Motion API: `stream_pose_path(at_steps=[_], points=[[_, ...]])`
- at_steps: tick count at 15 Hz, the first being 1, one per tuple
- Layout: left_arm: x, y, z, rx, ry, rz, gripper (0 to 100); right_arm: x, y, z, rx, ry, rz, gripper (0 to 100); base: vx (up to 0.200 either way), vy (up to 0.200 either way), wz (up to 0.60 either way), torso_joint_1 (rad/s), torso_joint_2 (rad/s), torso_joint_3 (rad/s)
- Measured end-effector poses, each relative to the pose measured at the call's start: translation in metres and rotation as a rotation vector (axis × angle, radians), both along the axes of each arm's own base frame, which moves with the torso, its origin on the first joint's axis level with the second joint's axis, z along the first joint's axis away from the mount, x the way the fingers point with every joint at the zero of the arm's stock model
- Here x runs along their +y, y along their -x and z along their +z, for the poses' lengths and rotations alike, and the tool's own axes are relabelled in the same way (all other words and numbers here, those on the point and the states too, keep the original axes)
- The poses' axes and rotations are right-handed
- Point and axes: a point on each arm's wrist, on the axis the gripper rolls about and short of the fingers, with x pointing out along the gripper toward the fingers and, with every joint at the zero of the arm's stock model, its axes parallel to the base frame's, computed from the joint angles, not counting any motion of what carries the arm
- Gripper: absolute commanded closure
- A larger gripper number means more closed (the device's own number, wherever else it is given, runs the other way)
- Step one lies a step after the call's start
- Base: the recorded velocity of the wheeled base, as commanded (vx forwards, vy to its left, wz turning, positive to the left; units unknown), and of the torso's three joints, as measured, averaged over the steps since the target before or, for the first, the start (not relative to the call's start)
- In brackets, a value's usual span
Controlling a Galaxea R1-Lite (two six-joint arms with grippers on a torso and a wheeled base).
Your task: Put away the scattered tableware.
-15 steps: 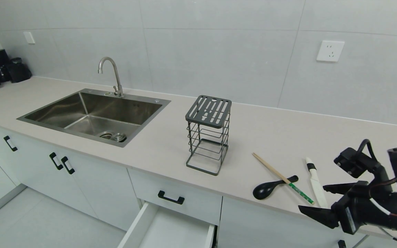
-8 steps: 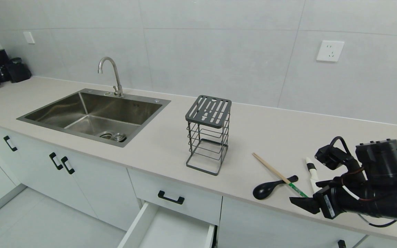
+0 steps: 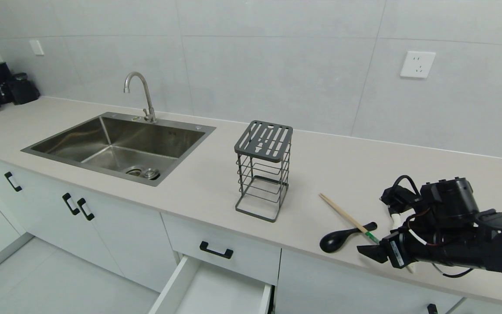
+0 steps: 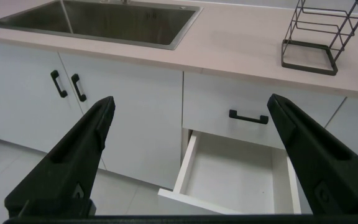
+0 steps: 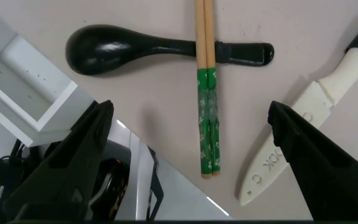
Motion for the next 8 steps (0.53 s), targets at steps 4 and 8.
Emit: stream_pose_path(at_steps=[4,8], points=[[0.000,0.000,0.000,0.000,0.000,0.000,0,0.001,-0.004,-0.011,0.038,-0.001,-0.017,0,0.000,0.000,0.00,0.000,0.00,0.000],[0.000,0.000,0.000,0.000,0.000,0.000,0,0.003,-0.008,-0.019,0.055,0.002,-0.017,0,0.000,0.000,0.00,0.000,0.00,0.000]])
